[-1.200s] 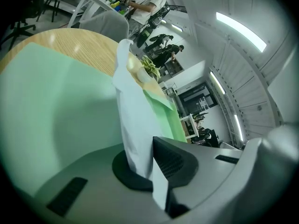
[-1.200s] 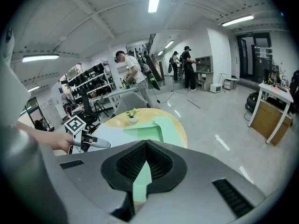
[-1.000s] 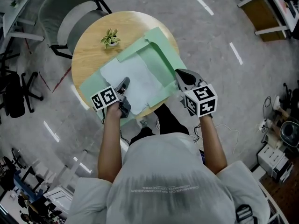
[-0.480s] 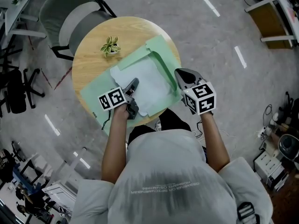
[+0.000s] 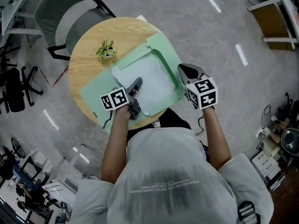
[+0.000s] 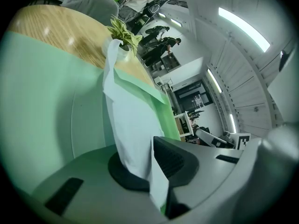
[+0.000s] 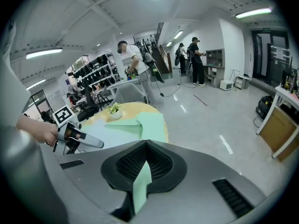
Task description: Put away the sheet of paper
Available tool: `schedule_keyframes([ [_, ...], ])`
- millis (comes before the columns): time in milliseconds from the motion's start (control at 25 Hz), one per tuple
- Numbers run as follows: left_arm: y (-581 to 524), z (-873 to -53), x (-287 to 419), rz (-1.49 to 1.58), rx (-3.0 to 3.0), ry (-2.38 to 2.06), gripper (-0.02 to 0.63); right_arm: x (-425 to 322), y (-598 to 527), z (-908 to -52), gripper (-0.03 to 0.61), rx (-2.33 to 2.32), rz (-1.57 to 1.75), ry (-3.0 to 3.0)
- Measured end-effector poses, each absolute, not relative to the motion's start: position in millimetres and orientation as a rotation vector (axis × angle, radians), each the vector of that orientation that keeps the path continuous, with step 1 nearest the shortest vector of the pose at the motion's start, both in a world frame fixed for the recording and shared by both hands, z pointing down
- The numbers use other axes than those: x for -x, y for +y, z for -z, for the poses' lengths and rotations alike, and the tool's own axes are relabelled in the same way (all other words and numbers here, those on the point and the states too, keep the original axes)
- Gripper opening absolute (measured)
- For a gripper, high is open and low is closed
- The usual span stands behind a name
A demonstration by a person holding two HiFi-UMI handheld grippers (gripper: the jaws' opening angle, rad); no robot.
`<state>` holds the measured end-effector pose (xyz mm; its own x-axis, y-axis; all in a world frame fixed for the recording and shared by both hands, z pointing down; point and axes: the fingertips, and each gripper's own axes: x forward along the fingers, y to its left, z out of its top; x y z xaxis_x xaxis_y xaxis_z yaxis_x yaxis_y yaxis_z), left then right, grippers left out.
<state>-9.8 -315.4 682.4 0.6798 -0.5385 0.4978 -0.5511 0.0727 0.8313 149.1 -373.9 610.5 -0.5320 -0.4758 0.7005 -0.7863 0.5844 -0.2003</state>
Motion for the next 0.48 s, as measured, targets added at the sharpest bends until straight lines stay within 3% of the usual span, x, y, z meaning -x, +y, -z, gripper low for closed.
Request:
schedule_keyframes([
  [80, -313, -683, 9, -0.034, -1.565, -0.922, 0.052, -159, -380, -615, 0.022, -1.020, -0.690, -2.204],
  [160, -311, -683, 13, -0.081, -1.578, -0.945, 0.134, -165, -384, -617, 0.023, -1.037, -0.700, -2.195],
  [480, -296, -681, 42, -0.220, -1.613, -1.041, 0.213, -162, -392, -616, 0.022, -1.031, -0.682, -2.206],
])
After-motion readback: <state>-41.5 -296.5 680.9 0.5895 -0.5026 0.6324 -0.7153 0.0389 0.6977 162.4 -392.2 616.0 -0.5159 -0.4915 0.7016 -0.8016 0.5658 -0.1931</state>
